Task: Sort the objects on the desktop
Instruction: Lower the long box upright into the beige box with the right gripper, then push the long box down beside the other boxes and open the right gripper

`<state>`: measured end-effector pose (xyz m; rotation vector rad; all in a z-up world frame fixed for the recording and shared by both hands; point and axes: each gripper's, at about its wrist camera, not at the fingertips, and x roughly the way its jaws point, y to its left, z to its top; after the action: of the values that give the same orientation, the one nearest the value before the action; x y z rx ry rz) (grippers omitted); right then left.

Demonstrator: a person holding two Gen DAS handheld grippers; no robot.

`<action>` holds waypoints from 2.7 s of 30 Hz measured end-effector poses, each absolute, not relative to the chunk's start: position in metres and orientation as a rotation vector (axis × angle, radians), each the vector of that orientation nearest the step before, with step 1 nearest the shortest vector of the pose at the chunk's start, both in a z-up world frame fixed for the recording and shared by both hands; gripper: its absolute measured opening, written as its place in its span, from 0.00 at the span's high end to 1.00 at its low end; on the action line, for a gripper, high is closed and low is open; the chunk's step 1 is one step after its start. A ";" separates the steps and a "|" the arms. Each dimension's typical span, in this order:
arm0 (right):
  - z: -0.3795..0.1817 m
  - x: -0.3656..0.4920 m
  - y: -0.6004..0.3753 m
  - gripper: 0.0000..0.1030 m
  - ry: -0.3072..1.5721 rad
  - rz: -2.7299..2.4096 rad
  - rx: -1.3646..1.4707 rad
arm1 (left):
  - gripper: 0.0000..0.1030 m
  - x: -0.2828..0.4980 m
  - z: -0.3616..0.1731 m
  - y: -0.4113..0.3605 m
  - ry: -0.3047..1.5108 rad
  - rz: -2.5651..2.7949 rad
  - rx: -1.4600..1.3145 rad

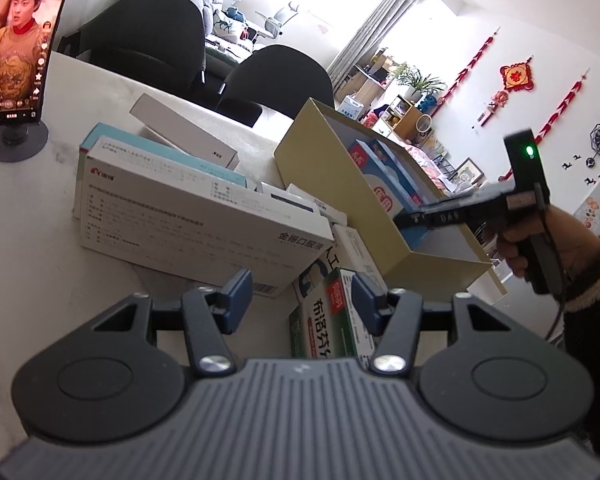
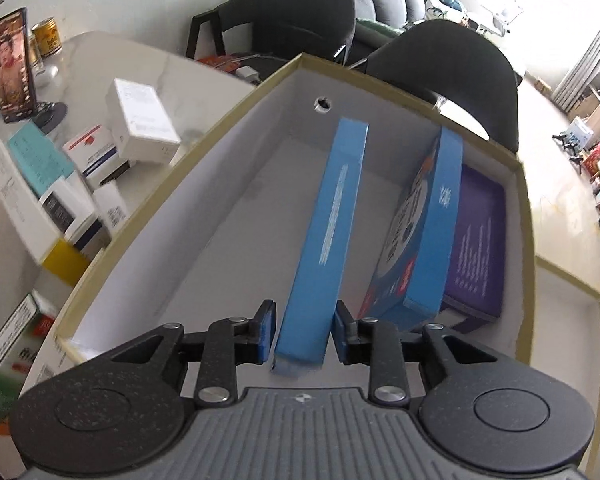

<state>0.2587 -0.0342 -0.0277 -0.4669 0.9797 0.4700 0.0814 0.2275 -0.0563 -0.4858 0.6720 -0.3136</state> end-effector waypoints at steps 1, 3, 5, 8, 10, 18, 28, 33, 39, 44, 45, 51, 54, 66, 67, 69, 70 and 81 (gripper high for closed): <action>-0.027 0.263 -0.033 0.69 0.979 0.467 -0.465 | 0.48 0.082 -0.057 0.227 0.673 -0.313 -0.486; -0.027 0.272 -0.030 0.71 0.979 0.463 -0.465 | 0.48 0.082 -0.058 0.226 0.676 -0.313 -0.485; -0.028 0.280 -0.027 0.71 0.977 0.455 -0.471 | 0.48 0.079 -0.058 0.224 0.678 -0.312 -0.484; -0.031 0.290 -0.025 0.75 0.951 0.433 -0.461 | 0.48 0.077 -0.059 0.224 0.681 -0.306 -0.484; -0.034 0.295 -0.025 0.76 0.920 0.406 -0.456 | 0.48 0.079 -0.060 0.225 0.686 -0.302 -0.486; -0.041 0.304 -0.029 0.76 0.847 0.297 -0.398 | 0.48 0.083 -0.066 0.227 0.706 -0.297 -0.494; -0.045 0.312 -0.033 0.75 0.802 0.212 -0.364 | 0.48 0.083 -0.068 0.228 0.715 -0.300 -0.496; -0.045 0.309 -0.024 0.72 0.769 0.222 -0.449 | 0.48 0.079 -0.068 0.230 0.714 -0.296 -0.502; -0.033 0.306 -0.023 0.72 0.724 0.241 -0.514 | 0.48 0.078 -0.066 0.229 0.712 -0.301 -0.507; -0.037 0.316 -0.015 0.66 0.723 0.242 -0.587 | 0.48 0.073 -0.063 0.229 0.708 -0.296 -0.509; -0.040 0.320 -0.013 0.65 0.729 0.233 -0.605 | 0.48 0.072 -0.062 0.229 0.707 -0.294 -0.509; -0.055 0.332 -0.005 0.60 0.719 0.146 -0.664 | 0.47 0.066 -0.058 0.229 0.701 -0.287 -0.511; -0.058 0.333 -0.002 0.59 0.719 0.121 -0.680 | 0.47 0.068 -0.059 0.229 0.698 -0.281 -0.512; -0.044 0.315 -0.016 0.54 0.694 0.147 -0.590 | 0.45 0.067 -0.056 0.241 0.700 -0.230 -0.479; -0.042 0.311 -0.018 0.52 0.686 0.150 -0.579 | 0.45 0.066 -0.055 0.242 0.699 -0.225 -0.474; -0.036 0.301 -0.023 0.49 0.669 0.161 -0.554 | 0.44 0.063 -0.053 0.245 0.697 -0.216 -0.463; -0.034 0.296 -0.025 0.48 0.662 0.167 -0.543 | 0.44 0.062 -0.052 0.247 0.697 -0.211 -0.458; -0.009 0.240 -0.049 0.44 0.584 0.230 -0.450 | 0.35 0.043 -0.044 0.259 0.686 -0.166 -0.390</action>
<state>0.2405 -0.0492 -0.0091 -0.4496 0.5841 0.2305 0.0431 0.2595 -0.0443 -0.3900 0.6861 -0.1659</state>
